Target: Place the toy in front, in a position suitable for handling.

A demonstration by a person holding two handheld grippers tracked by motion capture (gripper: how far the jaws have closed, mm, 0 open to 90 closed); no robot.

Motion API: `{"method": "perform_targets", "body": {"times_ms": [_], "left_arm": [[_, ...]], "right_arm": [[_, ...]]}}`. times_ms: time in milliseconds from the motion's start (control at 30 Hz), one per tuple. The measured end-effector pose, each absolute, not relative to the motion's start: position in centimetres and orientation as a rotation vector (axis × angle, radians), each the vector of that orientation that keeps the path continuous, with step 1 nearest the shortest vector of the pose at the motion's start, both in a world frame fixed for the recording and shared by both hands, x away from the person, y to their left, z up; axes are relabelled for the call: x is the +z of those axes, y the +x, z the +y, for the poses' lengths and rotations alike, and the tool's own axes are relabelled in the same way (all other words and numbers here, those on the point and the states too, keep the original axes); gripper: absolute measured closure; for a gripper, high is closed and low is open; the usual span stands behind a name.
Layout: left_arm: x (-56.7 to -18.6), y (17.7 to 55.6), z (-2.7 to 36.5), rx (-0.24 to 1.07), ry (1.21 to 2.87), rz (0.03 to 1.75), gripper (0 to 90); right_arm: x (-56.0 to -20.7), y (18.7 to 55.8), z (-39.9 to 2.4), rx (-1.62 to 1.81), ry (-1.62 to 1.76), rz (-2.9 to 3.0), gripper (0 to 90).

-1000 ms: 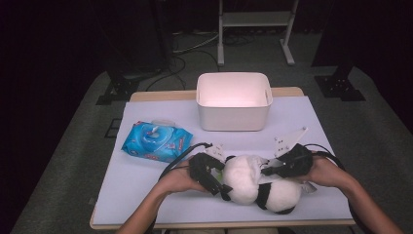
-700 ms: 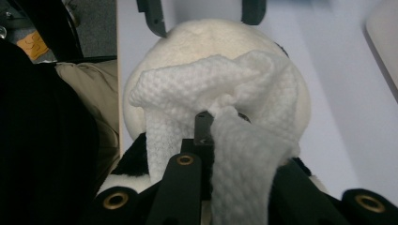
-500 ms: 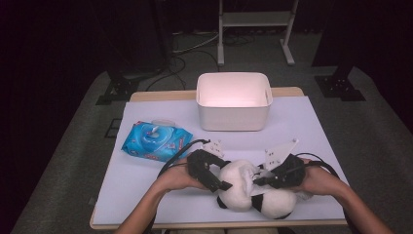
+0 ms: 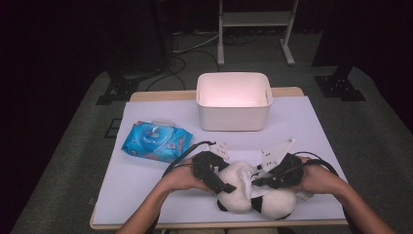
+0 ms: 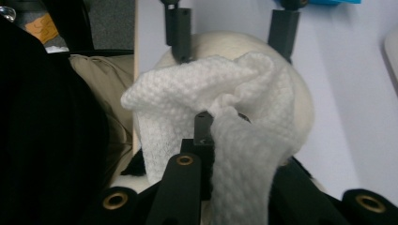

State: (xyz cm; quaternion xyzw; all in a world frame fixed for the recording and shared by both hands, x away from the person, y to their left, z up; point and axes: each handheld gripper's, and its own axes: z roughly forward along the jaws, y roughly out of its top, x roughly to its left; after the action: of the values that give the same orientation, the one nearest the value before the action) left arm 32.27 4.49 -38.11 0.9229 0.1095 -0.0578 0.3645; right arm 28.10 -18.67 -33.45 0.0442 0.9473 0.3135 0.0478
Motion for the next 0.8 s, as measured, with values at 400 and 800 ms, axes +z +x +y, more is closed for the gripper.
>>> {"method": "perform_targets", "body": {"times_ms": [400,800], "left_arm": [[-38.2,32.2,4.7,-0.152,2.362,0.280,15.1],[-38.7,32.8,4.0,-0.255,2.377,0.338,2.7]], "right_arm": [[-33.0,31.2,-20.8,0.950,0.298,2.856,81.8],[-33.3,28.9,-20.7,0.949,0.229,2.844,82.2]]}}
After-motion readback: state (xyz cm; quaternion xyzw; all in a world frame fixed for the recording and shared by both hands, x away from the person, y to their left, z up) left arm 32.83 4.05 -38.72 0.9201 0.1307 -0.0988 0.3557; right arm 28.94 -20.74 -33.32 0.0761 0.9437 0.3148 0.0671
